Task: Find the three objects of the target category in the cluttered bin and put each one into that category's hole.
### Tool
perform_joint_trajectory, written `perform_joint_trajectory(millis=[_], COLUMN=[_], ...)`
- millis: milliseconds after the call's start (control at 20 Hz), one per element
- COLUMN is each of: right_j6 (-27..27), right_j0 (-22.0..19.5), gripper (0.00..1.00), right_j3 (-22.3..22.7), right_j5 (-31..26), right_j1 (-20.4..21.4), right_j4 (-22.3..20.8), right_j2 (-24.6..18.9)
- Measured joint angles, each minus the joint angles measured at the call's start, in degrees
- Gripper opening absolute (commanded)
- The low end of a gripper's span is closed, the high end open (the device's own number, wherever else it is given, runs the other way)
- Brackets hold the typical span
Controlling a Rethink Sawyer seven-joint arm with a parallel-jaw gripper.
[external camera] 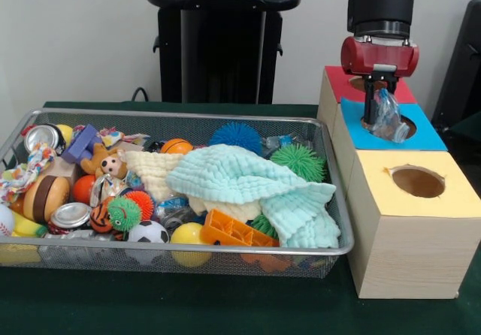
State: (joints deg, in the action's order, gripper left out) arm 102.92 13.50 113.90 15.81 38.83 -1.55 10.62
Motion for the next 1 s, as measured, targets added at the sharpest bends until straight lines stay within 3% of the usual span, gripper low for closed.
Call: perform_joint_trajectory(millis=[300, 350, 1000], right_j6=[0.00, 0.00, 0.00], right_j0=[0.11, 0.52, 0.98], gripper=[0.00, 1.00, 1.00], right_j3=[-1.15, -1.89, -2.83], right_j5=[-1.52, -2.63, -4.16], right_j1=[0.00, 0.00, -0.30], right_j4=[-2.16, -2.79, -4.19], right_j2=[0.41, 0.80, 1.65])
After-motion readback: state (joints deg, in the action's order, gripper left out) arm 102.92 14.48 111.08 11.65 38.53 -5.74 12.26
